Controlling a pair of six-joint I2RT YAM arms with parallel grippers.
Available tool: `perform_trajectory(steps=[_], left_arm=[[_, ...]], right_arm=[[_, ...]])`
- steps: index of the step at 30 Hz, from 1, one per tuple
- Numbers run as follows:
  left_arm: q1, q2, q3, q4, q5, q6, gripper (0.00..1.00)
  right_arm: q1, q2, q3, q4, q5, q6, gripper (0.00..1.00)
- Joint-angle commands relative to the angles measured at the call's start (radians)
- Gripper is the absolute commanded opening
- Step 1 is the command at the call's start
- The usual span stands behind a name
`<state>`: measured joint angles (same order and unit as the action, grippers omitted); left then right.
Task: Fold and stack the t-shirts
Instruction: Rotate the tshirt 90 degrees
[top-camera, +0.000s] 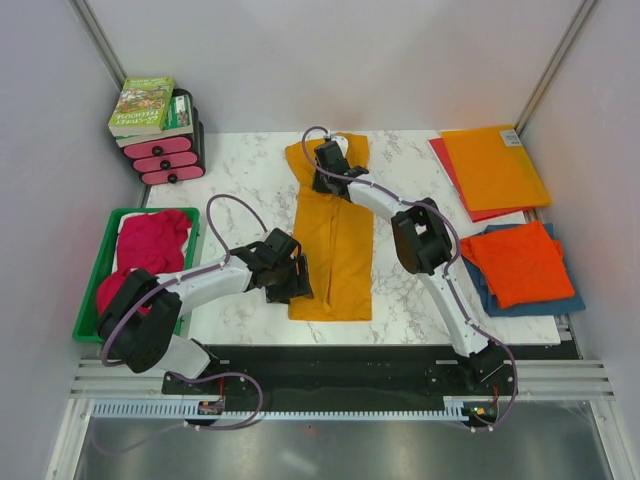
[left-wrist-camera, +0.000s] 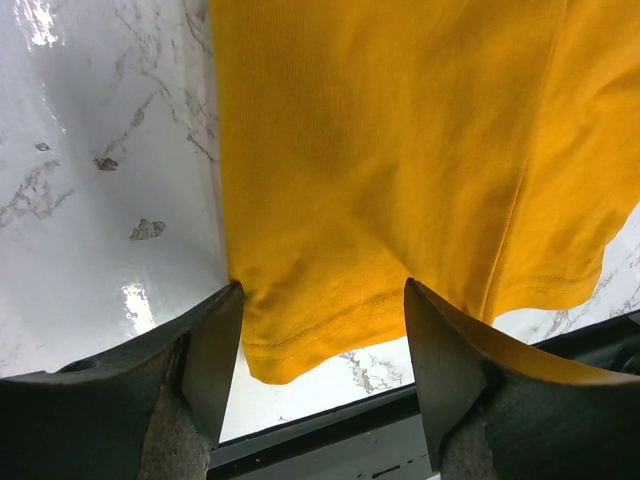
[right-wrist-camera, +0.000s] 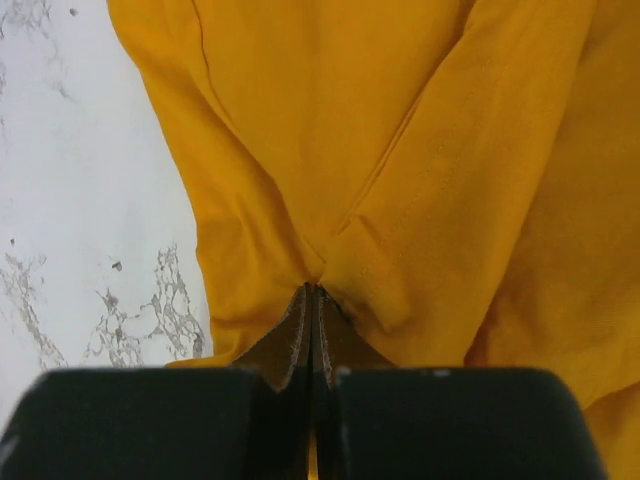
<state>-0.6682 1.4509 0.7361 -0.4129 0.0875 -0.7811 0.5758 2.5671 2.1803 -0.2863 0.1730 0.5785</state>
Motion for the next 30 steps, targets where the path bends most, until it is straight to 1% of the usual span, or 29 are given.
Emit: perform_trajectory(steps=[1,5,10,19,30], left_arm=[[-0.005,0.019,-0.004,0.022,0.012,-0.018,0.72],[-0.005,0.022,-0.003,0.023,0.011,-0.026,0.72],[-0.004,0.025,-0.003,0.022,0.009,-0.032,0.72],[-0.004,0.043,-0.003,0.028,0.014,-0.032,0.72],[-0.005,0.049,-0.006,0.034,0.020,-0.035,0.71]], right_arm=[[0.001,-0.031,0.001,0.013,0.026,0.021,0.00],[-0.002,-0.065,-0.031,0.025,0.062,0.014,0.00],[-0.024,-0.068,-0.036,0.016,0.074,0.018,0.00],[-0.054,-0.162,-0.146,0.072,0.129,0.023,0.00],[-0.076,-0.189,-0.159,0.070,0.158,0.015,0.04]])
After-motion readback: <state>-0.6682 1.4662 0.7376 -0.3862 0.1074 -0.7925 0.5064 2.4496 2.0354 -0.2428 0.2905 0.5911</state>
